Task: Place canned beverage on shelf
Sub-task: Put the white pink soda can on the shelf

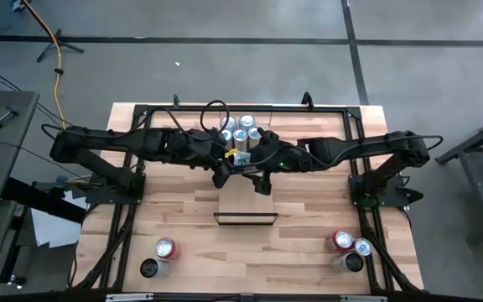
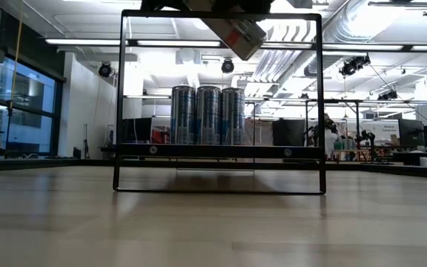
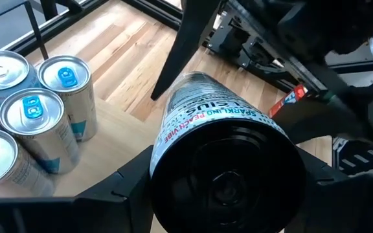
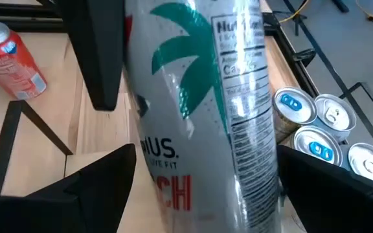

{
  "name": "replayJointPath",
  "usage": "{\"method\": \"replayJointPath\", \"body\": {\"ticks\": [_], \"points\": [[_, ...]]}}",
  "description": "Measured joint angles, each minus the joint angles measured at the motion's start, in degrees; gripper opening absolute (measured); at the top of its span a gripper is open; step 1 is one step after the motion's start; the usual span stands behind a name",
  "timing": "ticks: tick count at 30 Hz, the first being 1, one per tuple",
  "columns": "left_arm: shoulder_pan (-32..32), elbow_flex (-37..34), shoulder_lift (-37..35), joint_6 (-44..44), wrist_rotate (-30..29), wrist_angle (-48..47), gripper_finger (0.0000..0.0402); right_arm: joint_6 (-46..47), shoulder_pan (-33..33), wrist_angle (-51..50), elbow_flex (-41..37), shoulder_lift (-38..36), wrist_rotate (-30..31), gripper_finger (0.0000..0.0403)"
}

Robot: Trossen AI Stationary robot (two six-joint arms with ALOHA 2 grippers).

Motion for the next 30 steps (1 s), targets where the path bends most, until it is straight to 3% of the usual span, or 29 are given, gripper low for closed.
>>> {"method": "replayJointPath", "body": {"ticks": [4,10,15,23,30], "points": [[0.0,0.0,0.0,1.7,0.0,0.3,0.0200,0.5,0.0,-0.2,0.0,0.0,0.0,0.0325],[0.0,0.0,0.0,3.3,0.1,0.8,0.0213,2.1,0.0,-0.4,0.0,0.0,0.6,0.0244],[0.0,0.0,0.0,5.3,-0.1,1.2,0.0247,2.2,-0.1,-0.3,0.0,-0.1,0.5,0.0240],[0.4,0.1,-2.1,12.5,4.6,1.4,0.0268,1.6,0.0,-3.5,0.0,-1.0,-0.8,0.0240],[2.8,0.1,-9.9,14.6,-0.5,-11.1,0.0270,4.5,0.0,-16.5,0.0,-6.1,-0.4,0.0240]]}}
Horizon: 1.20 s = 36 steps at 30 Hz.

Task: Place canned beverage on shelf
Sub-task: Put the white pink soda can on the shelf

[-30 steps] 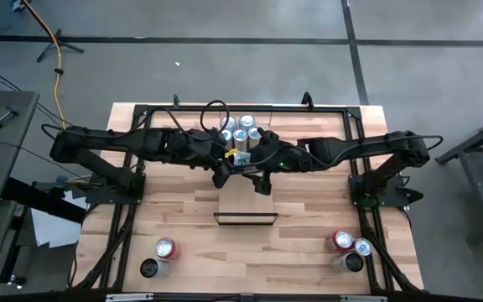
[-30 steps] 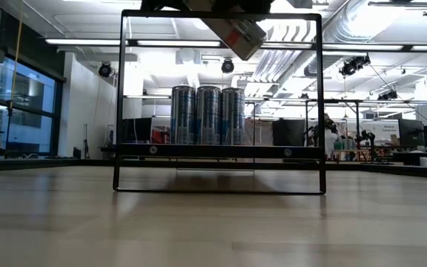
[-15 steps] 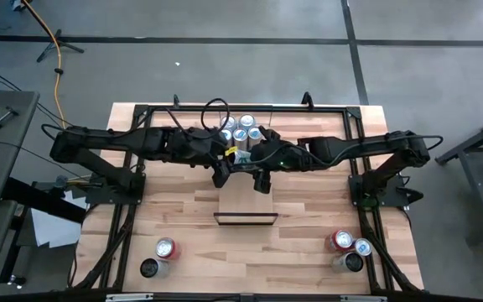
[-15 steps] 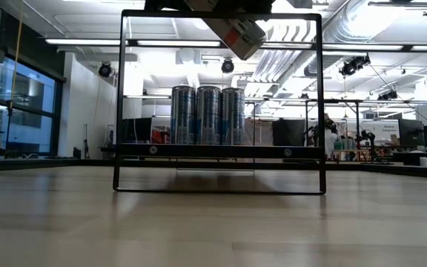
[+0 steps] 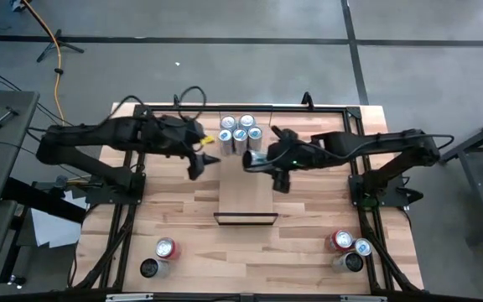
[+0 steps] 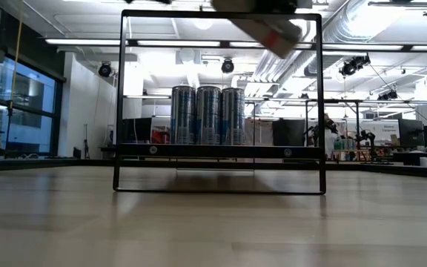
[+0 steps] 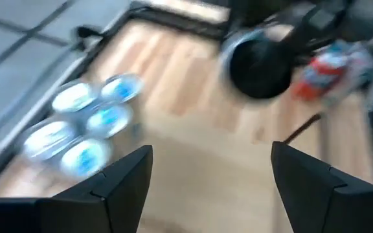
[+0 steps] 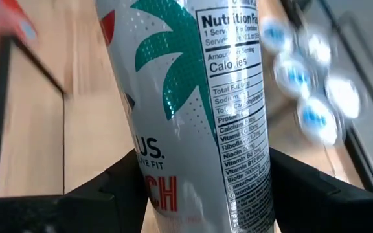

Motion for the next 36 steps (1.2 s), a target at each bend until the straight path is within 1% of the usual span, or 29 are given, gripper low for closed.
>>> {"method": "replayJointPath", "body": {"ticks": [1,4,6,9,11,12,14,16,17,18,19,20,22,26,29,31,36], "points": [[0.2,-0.3,-1.0,-0.1,-1.5,-1.0,0.0270,0.7,0.0,-2.7,0.0,-0.7,-0.1,0.0240],[0.2,-4.8,-5.1,-1.7,-4.4,3.1,0.0270,3.3,0.4,-7.7,-2.0,-3.0,-0.2,0.0240],[-0.1,-10.5,-7.9,-3.1,-4.3,10.9,0.0270,5.3,0.7,-6.1,-6.4,-5.8,-1.4,0.0240],[-1.5,-22.2,-11.8,-6.4,-4.1,25.1,0.0271,11.5,1.7,2.0,-16.4,-11.1,-3.0,0.0240],[-2.8,-30.5,-13.4,-10.5,-4.0,37.3,0.0271,17.1,2.7,11.5,-24.2,-14.7,-3.1,0.0240],[-3.5,-34.6,-13.7,-12.5,-4.0,44.4,0.0271,19.7,3.2,18.5,-27.9,-16.2,-3.0,0.0240],[-4.6,-41.4,-13.3,-14.5,-5.0,63.1,0.0271,23.9,4.0,35.6,-34.8,-18.0,-2.3,0.0240],[-5.7,-45.8,-11.0,-12.8,-8.4,81.1,0.0271,27.4,4.1,53.5,-40.4,-18.0,-1.5,0.0240],[-6.1,-46.8,-9.4,-10.4,-10.0,87.2,0.0271,28.5,4.1,61.0,-42.5,-17.4,-1.3,0.0240],[-6.3,-47.2,-7.9,-8.0,-11.2,90.2,0.0271,29.0,3.9,67.4,-43.9,-16.2,-0.5,0.0240],[-6.4,-47.0,-6.7,-5.9,-11.6,91.4,0.0271,29.0,3.9,72.1,-44.6,-15.1,0.1,0.0240],[-6.4,-46.4,-5.7,-4.7,-12.3,91.2,0.0271,28.8,3.9,74.4,-45.0,-14.4,0.6,0.0240],[-6.2,-43.3,-3.1,-3.3,-11.4,89.7,0.0271,27.7,3.8,76.4,-43.9,-12.4,1.9,0.0240],[-6.1,-36.7,2.3,0.7,-7.7,82.2,0.0271,23.6,3.8,75.6,-38.9,-8.1,1.1,0.0240],[-6.1,-32.5,5.3,3.5,-4.5,81.6,0.0271,21.0,3.5,71.6,-34.9,-6.3,0.0,0.0240],[-6.1,-31.5,5.7,4.8,-4.0,80.7,0.0271,19.7,3.3,69.6,-32.5,-5.2,-0.6,0.0240],[-5.9,-30.0,6.8,4.5,-3.5,81.2,0.0271,16.4,3.1,65.9,-29.0,-4.7,-1.5,0.0240]]}}
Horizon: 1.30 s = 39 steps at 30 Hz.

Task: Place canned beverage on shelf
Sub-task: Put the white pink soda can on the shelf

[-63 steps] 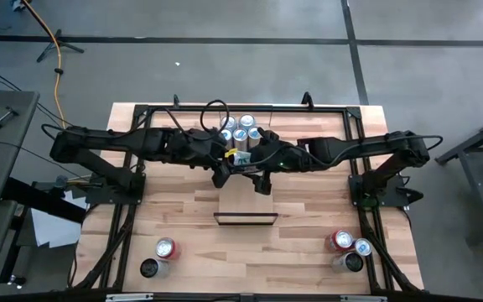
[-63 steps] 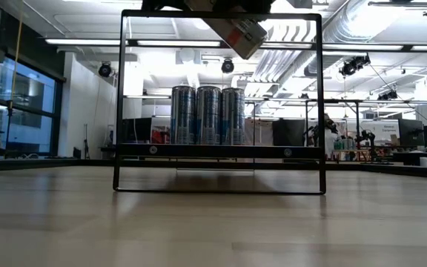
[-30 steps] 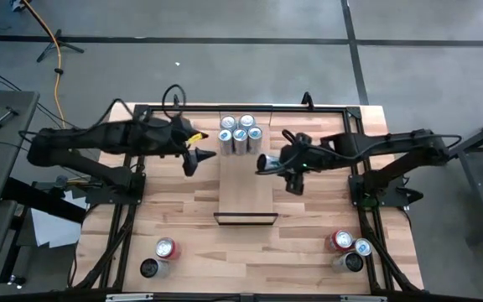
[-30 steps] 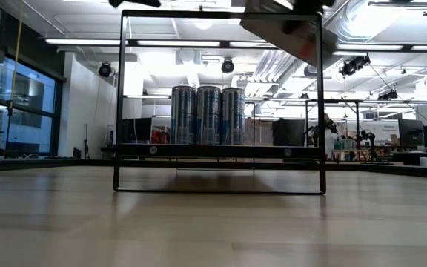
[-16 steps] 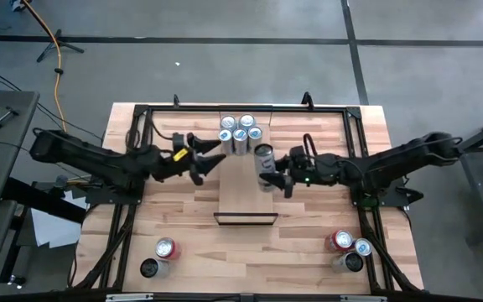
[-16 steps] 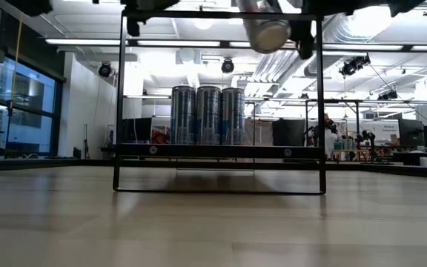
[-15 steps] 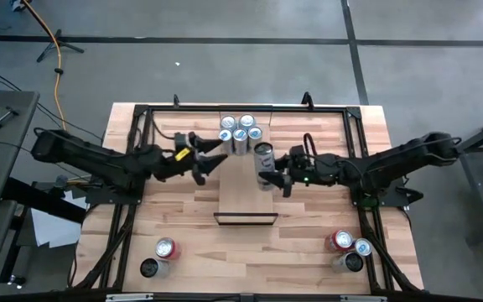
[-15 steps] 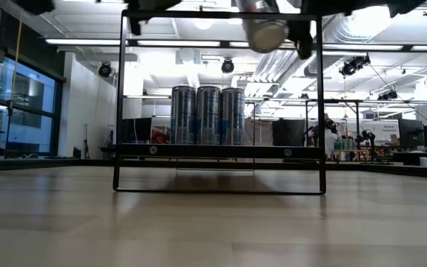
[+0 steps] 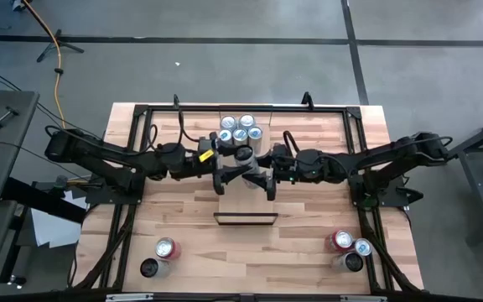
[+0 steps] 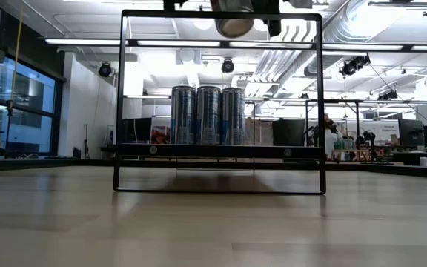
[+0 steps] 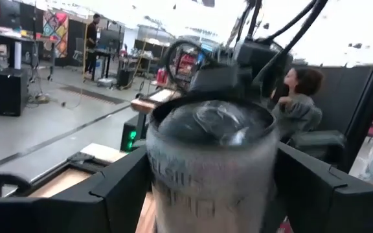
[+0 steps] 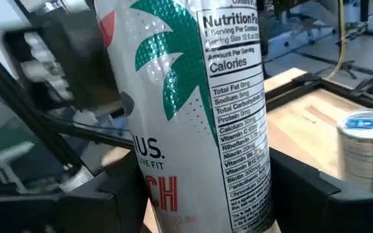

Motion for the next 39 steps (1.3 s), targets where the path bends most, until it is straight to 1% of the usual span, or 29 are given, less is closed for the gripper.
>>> {"method": "replayJointPath", "body": {"ticks": [5,8,11,14,16,20,22,24,27,31,33,35,39], "points": [[0.1,0.0,0.2,-0.1,0.2,1.5,0.0265,-1.3,0.0,-2.9,2.2,1.8,-1.1,0.0240],[0.1,0.0,0.2,-0.2,0.3,2.1,0.0236,-1.3,0.0,-2.4,2.7,2.1,-1.4,0.0240],[0.1,0.0,0.1,-0.3,0.7,1.9,0.0192,-1.4,0.0,-2.2,2.7,2.0,-1.7,0.0240],[0.1,0.0,0.1,-0.3,0.7,1.6,0.0190,-1.4,0.0,-2.2,2.7,2.0,-1.7,0.0241],[0.1,0.0,0.1,-0.3,0.7,1.6,0.0190,-1.4,-0.1,-2.2,2.7,2.0,-1.8,0.0255],[0.1,0.1,0.0,0.6,-0.3,0.4,0.0190,-0.6,-0.1,-2.8,2.7,2.0,-1.2,0.0299],[0.3,-0.1,-0.1,1.0,-1.2,-1.9,0.0190,-0.2,-0.4,-2.8,2.7,1.5,-0.9,0.0312],[0.6,-0.2,-0.9,1.4,-1.7,-5.6,0.0190,0.1,-0.9,-3.8,2.9,0.6,-0.9,0.0318],[1.3,-0.2,-3.7,1.5,-3.0,-11.7,0.0190,0.0,-1.6,-8.6,2.8,-1.7,-1.1,0.0319],[1.8,-0.2,-8.4,2.3,-3.6,-20.2,0.0190,0.1,-2.5,-16.4,2.9,-6.9,-0.6,0.0321],[1.8,-0.2,-10.9,3.7,-5.6,-23.7,0.0190,0.0,-2.6,-21.2,2.8,-9.4,1.3,0.0321],[1.8,-0.1,-13.0,4.6,-7.6,-26.4,0.0190,0.0,-2.6,-23.4,2.8,-11.5,3.7,0.0322],[2.0,-0.2,-14.5,6.4,-9.8,-28.6,0.0190,0.0,-2.6,-25.0,2.8,-14.3,6.8,0.0322]]}}
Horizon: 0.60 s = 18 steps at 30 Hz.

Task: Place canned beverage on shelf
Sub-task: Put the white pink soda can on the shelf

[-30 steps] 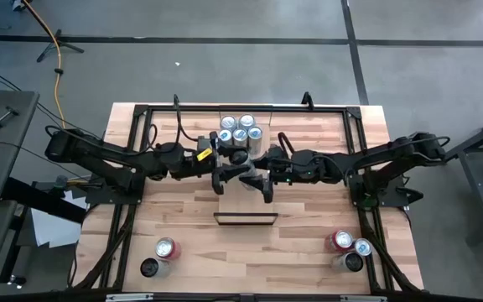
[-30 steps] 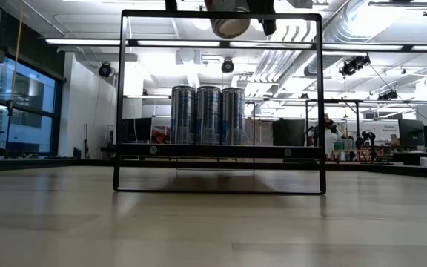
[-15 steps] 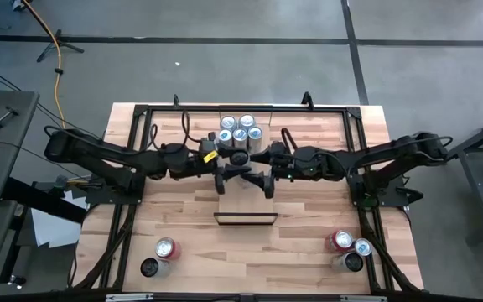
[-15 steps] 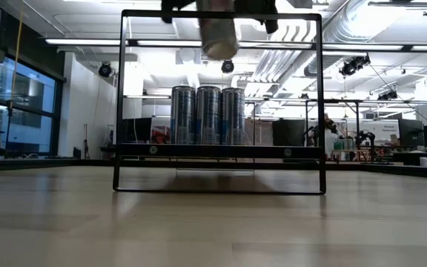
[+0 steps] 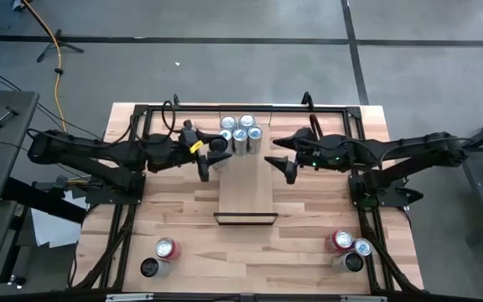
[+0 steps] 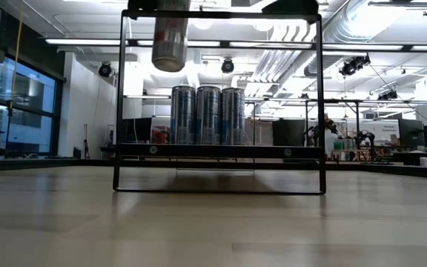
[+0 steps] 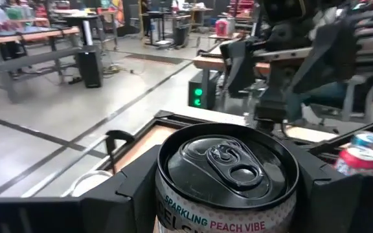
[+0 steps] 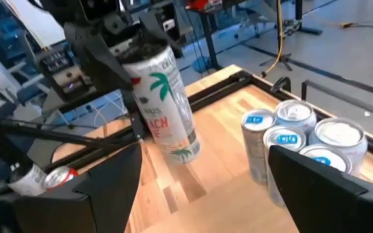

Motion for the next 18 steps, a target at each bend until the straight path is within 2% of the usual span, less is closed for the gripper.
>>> {"method": "replayJointPath", "body": {"ticks": [4,8,12,18], "points": [[0.0,-4.7,-0.1,-0.2,1.6,6.8,0.0190,-0.3,0.0,-0.4,0.0,-1.0,0.4,0.0323],[0.2,-14.6,0.1,-3.5,5.6,18.3,0.0190,0.6,0.0,-1.6,0.0,-1.1,0.3,0.0323],[1.8,-23.2,0.1,-5.1,6.8,29.9,0.0190,1.5,0.0,-2.4,0.0,-1.1,0.3,0.0323],[5.9,-26.6,3.1,-6.0,8.9,32.7,0.0190,1.5,0.0,-2.5,-0.1,-1.0,0.8,0.0323]]}}
